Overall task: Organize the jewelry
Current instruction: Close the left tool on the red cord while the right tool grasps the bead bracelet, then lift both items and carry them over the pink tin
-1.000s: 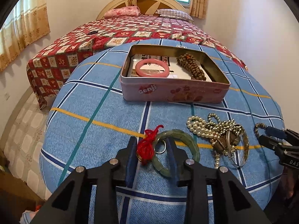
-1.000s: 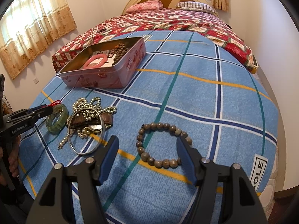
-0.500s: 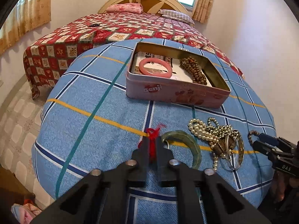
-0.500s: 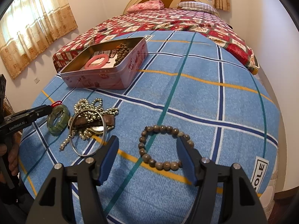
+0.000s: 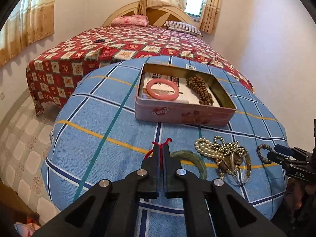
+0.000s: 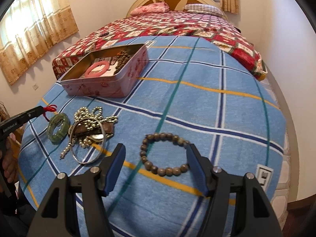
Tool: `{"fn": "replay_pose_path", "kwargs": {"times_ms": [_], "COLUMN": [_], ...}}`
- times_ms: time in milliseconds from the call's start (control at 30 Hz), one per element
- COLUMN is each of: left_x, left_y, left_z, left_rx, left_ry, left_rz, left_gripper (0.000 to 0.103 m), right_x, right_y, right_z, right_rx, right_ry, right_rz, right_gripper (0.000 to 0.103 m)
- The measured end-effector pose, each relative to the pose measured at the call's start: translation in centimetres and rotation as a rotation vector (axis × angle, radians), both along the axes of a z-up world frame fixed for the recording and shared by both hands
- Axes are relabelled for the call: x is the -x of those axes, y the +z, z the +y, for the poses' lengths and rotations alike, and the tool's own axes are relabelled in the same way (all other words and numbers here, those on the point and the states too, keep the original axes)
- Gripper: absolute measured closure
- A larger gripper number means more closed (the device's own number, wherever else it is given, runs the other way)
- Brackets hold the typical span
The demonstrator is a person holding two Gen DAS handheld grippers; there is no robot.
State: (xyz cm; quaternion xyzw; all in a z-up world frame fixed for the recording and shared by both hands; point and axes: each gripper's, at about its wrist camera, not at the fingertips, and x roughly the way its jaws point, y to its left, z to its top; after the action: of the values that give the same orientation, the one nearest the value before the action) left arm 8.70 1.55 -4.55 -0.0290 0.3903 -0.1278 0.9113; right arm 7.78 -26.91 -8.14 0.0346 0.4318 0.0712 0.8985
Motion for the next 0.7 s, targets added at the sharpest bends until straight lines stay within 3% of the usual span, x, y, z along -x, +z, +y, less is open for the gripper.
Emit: {"fn": "replay_pose_path", "kwargs": {"times_ms": [267, 500, 700], "left_x": [-0.1, -0.2, -0.2], "left_y": [0.3, 0.8, 1.3], "left_z": [-0.7, -1.0, -1.0], "left_rx": [0.009, 0.009, 0.01], "left_ry": [-0.027, -0.045, -0.047], "left_rz": [-0.015, -0.027, -0.039], "left_gripper": [0.102, 0.102, 0.102], "right_x": [-0.9, -1.7, -1.5], "right_y": [-0.8, -1.6, -1.3], "right_z": [-0.7, 0.2, -0.1], "right_rx": [0.029, 0.096, 0.079], "right_ry": [-0.028, 0.006, 0.014], "right_rz": [0.023, 0.035, 0.022], "right_gripper": [0.038, 0.089, 0.092]}}
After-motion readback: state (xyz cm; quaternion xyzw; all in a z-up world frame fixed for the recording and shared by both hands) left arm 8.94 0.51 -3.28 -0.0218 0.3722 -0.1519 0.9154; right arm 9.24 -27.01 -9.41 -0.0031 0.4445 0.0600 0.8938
